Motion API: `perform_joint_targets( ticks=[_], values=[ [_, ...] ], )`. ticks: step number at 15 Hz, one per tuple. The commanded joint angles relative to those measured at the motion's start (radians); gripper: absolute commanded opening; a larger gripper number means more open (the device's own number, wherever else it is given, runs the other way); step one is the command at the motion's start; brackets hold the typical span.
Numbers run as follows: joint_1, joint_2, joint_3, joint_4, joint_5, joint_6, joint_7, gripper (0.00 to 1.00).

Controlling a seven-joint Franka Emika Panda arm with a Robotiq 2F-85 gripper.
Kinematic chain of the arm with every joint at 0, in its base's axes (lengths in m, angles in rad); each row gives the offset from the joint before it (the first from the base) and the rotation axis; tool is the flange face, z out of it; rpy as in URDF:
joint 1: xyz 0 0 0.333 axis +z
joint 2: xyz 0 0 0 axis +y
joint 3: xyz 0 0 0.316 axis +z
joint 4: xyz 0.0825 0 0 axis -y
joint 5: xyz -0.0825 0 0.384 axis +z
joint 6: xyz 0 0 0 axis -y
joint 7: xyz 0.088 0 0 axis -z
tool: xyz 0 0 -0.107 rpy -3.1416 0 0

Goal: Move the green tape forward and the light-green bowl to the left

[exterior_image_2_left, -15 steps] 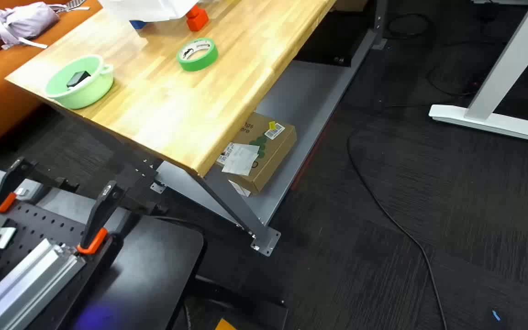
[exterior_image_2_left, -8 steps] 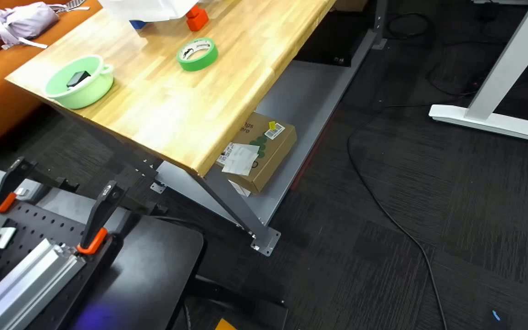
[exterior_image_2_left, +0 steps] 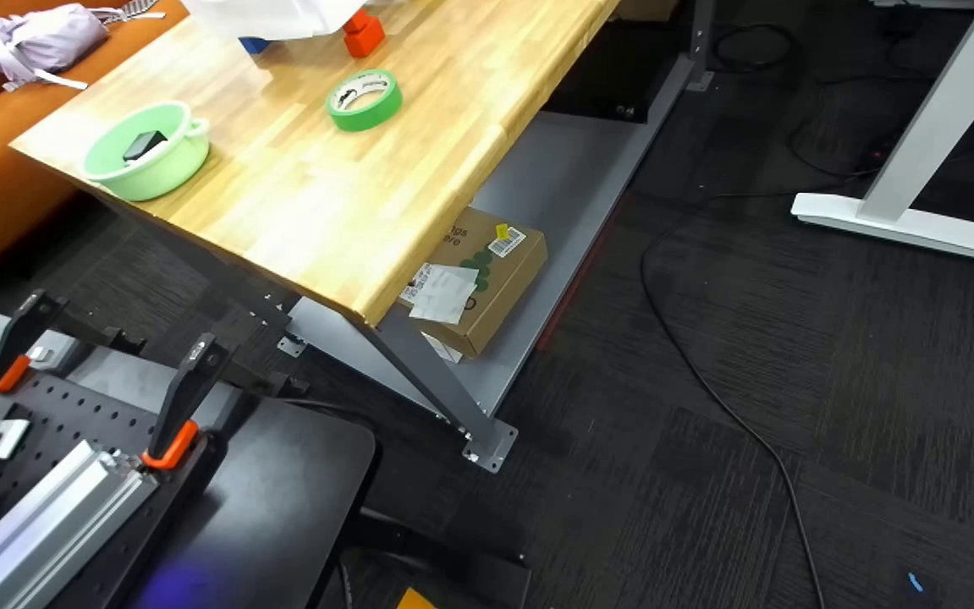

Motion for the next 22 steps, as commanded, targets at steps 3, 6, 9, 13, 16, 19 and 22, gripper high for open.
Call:
perform_joint_targets(
  ticks=[3, 6, 9, 13, 16, 19, 22],
  values=[
    [-0.002, 0.011, 0.005, 0.013, -0.004, -0.004, 0.005, 1.0],
    [0.007, 0.035, 0.018, 0.034, -0.015, -0.016, 0.009, 1.0],
    [0.034, 0.077, 0.048, 0.058, -0.019, -0.043, -0.004, 1.0],
    [0.06, 0.152, 0.091, 0.118, -0.054, -0.045, 0.035, 1.0],
    [0.065, 0.144, 0.096, 0.096, -0.041, -0.005, 0.035, 1.0],
    [0.065, 0.153, 0.096, 0.11, -0.045, -0.013, 0.036, 1.0],
    [0.064, 0.153, 0.096, 0.11, -0.045, -0.014, 0.036, 1.0]
  ],
)
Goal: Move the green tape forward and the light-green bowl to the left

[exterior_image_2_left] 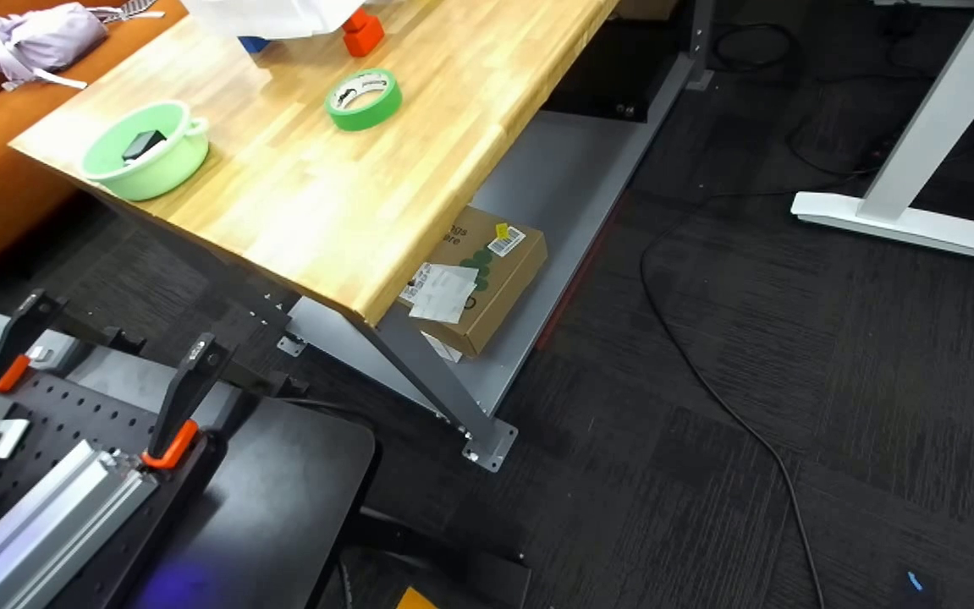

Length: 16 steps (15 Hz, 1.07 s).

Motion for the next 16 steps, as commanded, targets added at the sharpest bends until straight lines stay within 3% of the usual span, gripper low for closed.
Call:
perform_joint_targets(
  ticks=[1, 10, 12, 16],
  values=[
    [-0.002, 0.0, 0.0, 0.003, 0.02, -0.001, -0.042, 1.0],
    [0.009, -0.002, -0.01, 0.045, 0.187, 0.053, -0.376, 1.0],
    [0.007, 0.016, 0.0, 0.055, 0.134, 0.04, -0.336, 1.0],
    [0.007, 0.007, -0.002, 0.037, 0.148, 0.051, -0.332, 1.0]
  ],
)
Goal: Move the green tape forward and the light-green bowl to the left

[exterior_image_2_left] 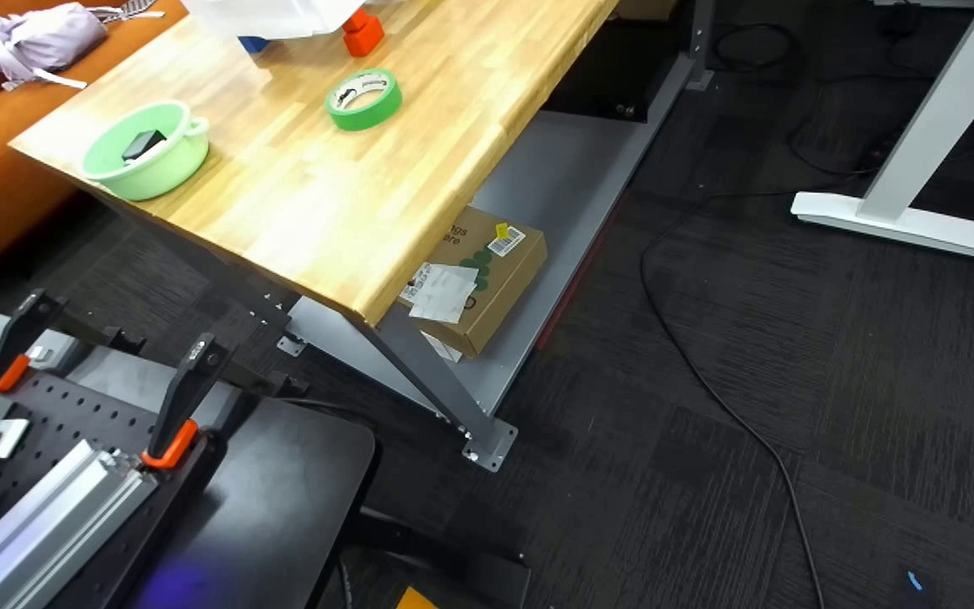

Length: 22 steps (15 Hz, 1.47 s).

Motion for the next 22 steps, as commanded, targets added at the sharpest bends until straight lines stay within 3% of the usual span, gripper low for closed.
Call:
perform_joint_targets(
  ticks=[1, 6, 11, 18, 22],
  values=[
    [0.0, 0.001, 0.0, 0.003, 0.0, -0.003, 0.0, 1.0],
    [0.0, 0.001, 0.0, 0.003, 0.0, -0.003, 0.0, 1.0],
    [0.032, 0.036, 0.018, 0.029, 0.045, 0.061, -0.145, 1.0],
    [0.041, 0.137, 0.038, 0.106, 0.11, 0.139, -0.226, 1.0],
    [0.042, 0.113, 0.044, 0.07, 0.079, 0.142, -0.187, 1.0]
  ],
)
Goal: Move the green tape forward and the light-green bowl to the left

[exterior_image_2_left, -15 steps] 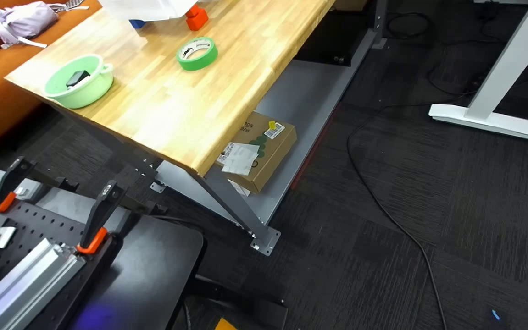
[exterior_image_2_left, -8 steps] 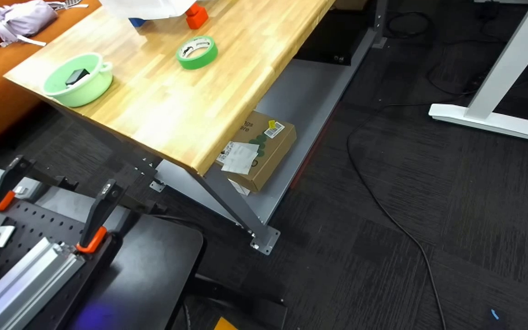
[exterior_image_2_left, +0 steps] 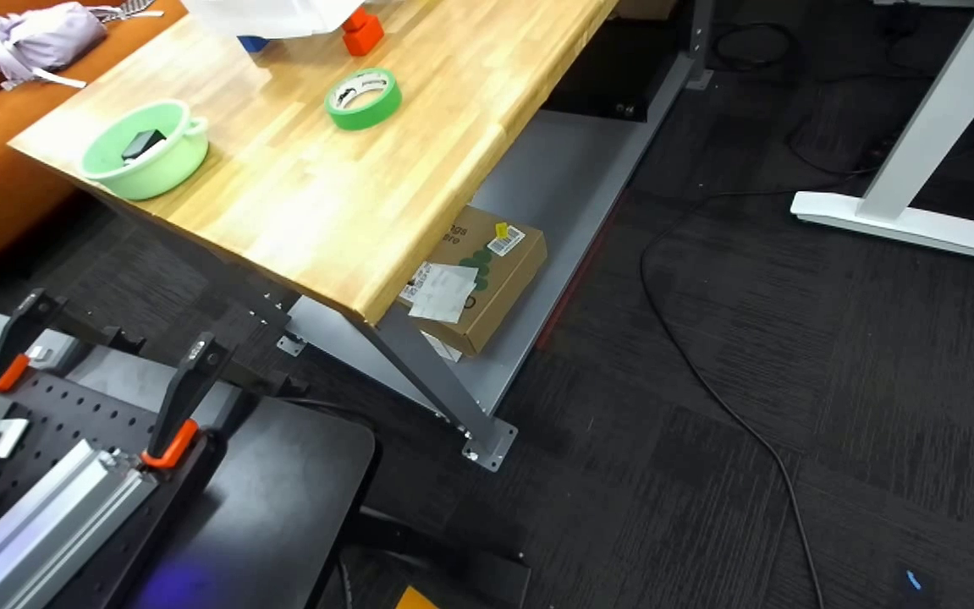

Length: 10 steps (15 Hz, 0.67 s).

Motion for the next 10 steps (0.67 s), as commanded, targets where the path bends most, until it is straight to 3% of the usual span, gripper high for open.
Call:
perform_joint_targets(
  ticks=[1, 10],
  values=[
    [-0.012, -0.002, 0.012, 0.002, 0.0, -0.002, 0.0, 1.0],
    [-0.032, 0.018, -0.002, 0.051, -0.001, -0.009, 0.009, 1.0]
  ],
)
